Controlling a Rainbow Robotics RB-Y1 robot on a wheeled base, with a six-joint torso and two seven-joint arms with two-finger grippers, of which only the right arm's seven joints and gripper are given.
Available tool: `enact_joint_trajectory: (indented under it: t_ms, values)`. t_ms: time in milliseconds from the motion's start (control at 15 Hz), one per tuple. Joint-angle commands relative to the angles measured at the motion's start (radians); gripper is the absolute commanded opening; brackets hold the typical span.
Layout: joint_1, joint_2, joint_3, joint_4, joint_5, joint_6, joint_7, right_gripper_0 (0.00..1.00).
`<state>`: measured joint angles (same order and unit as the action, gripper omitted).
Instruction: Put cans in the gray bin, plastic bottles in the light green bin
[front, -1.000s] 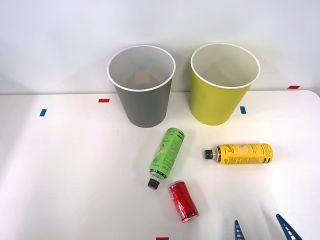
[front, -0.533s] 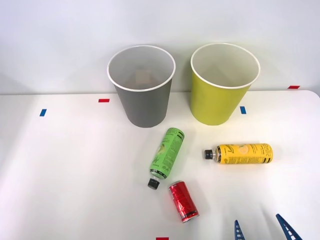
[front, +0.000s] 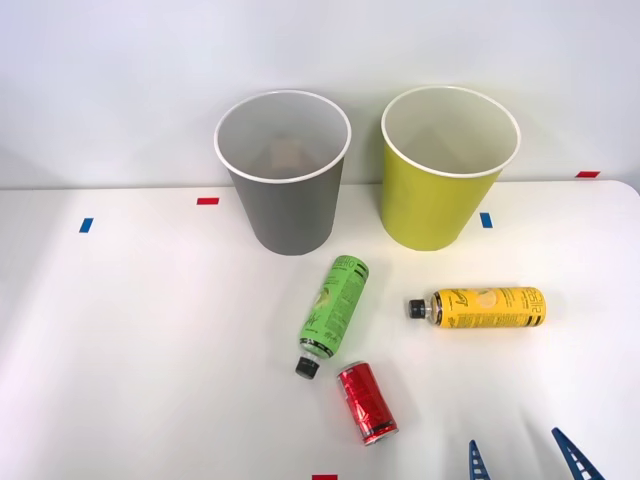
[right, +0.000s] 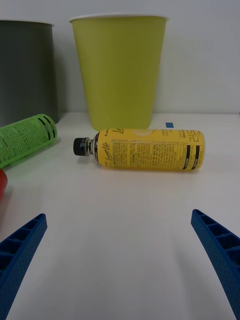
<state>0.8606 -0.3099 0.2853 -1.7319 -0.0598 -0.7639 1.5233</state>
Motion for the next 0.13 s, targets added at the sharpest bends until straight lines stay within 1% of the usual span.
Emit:
enact_joint_trajectory:
  t_ms: [67,133]
  values:
    - [0.000,0.000,0.000,0.000,0.000,0.000,0.000,1.00]
    - [0.000,0.000,0.000,0.000,0.000,0.000,0.000,1.00]
